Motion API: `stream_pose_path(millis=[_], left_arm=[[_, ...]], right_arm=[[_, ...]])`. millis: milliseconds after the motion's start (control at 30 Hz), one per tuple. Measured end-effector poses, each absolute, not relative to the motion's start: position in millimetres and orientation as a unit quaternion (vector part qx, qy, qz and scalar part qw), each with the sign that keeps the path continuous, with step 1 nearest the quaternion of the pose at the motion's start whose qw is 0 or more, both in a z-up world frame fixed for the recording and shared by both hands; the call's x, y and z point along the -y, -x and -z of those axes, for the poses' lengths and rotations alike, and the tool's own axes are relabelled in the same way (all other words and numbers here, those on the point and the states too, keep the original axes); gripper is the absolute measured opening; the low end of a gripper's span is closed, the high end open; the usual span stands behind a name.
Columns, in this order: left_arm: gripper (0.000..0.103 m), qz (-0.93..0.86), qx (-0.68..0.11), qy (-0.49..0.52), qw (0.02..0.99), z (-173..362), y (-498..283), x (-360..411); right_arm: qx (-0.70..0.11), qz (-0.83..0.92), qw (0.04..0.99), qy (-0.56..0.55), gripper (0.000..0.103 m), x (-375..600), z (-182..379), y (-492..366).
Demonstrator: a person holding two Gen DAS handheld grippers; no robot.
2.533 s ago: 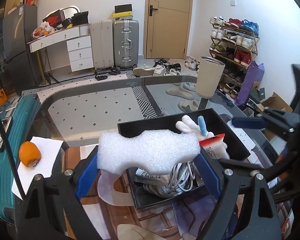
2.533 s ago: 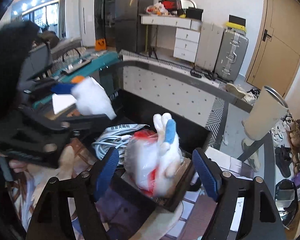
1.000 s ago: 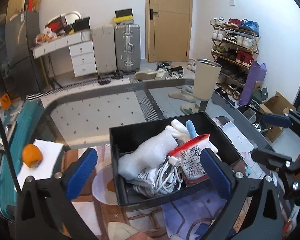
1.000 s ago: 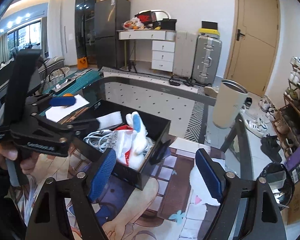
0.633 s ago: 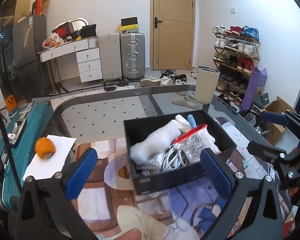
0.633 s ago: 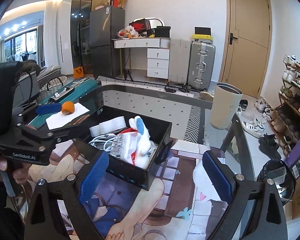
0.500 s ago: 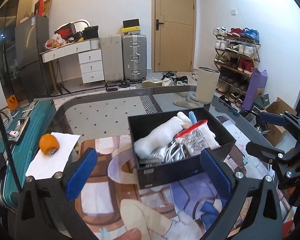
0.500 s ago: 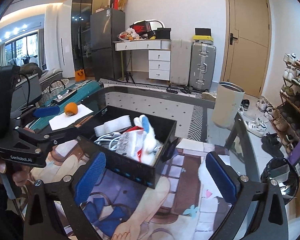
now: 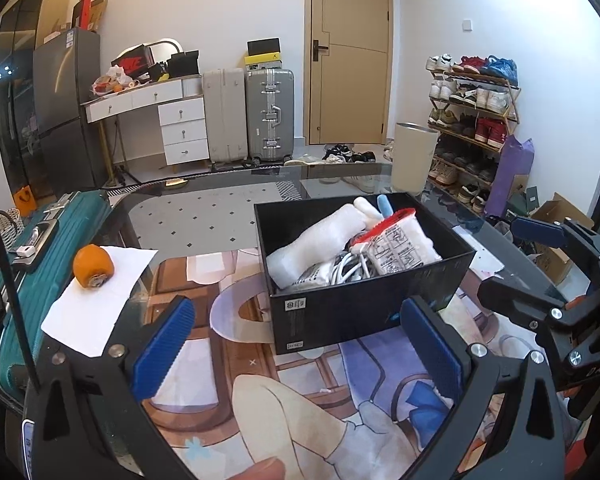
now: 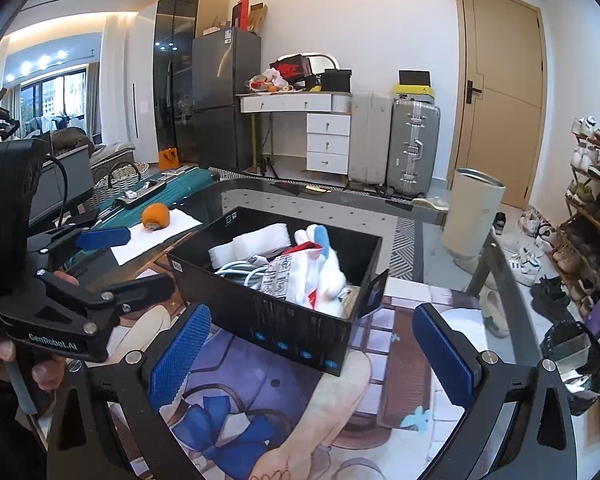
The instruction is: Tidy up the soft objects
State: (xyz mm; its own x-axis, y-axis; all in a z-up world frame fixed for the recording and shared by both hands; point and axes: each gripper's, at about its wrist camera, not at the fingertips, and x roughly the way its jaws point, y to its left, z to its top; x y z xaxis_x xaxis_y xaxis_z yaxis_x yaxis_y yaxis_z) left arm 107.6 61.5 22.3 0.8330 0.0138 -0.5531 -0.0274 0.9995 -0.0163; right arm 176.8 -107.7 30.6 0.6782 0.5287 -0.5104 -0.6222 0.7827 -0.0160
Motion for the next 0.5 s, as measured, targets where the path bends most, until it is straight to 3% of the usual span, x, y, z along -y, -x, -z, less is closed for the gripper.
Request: stream_pose_path(millis=[500], left_arm=[[0.103, -0.018, -0.273, 0.005, 0.962, -11.0, -102.3, -59.4]], right_arm=[[-0.251, -0.315, 0.912, 0.079, 0.102, 107.2, -10.9, -186.0]])
